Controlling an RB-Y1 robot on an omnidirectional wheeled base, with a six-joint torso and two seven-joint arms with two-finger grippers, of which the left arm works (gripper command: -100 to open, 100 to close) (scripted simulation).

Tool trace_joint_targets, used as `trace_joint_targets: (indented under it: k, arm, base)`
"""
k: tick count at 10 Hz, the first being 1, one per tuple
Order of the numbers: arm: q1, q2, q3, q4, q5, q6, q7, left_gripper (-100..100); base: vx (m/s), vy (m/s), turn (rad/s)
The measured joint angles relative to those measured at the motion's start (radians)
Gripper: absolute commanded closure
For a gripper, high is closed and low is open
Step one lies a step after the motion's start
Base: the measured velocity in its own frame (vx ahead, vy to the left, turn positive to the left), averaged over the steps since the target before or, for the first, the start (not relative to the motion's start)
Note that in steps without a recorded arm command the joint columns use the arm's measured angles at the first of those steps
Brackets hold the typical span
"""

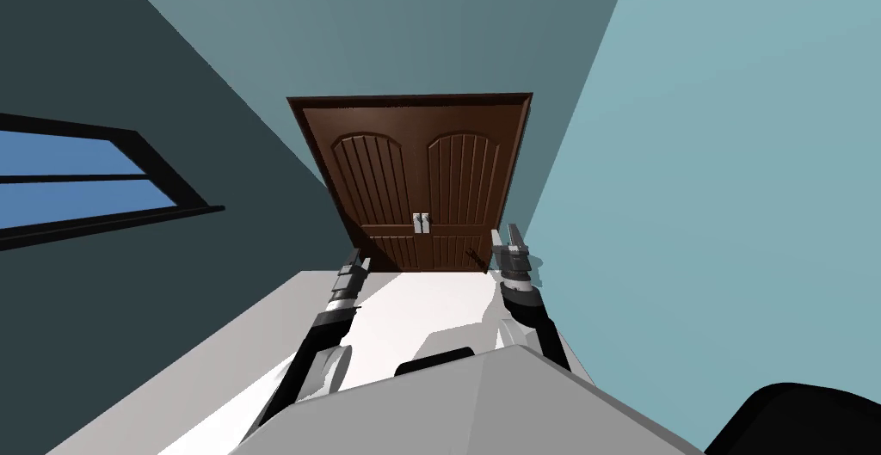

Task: Pull the door open

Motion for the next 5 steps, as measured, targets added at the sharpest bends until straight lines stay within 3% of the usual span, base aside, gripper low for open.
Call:
trace_joint_targets:
  k: [5]
  arm:
    - [-0.057, 0.029, 0.01, 0.116, 0.014, 0.011, 0.026, -100]
  base:
    - [0.103, -0.026, -0.073]
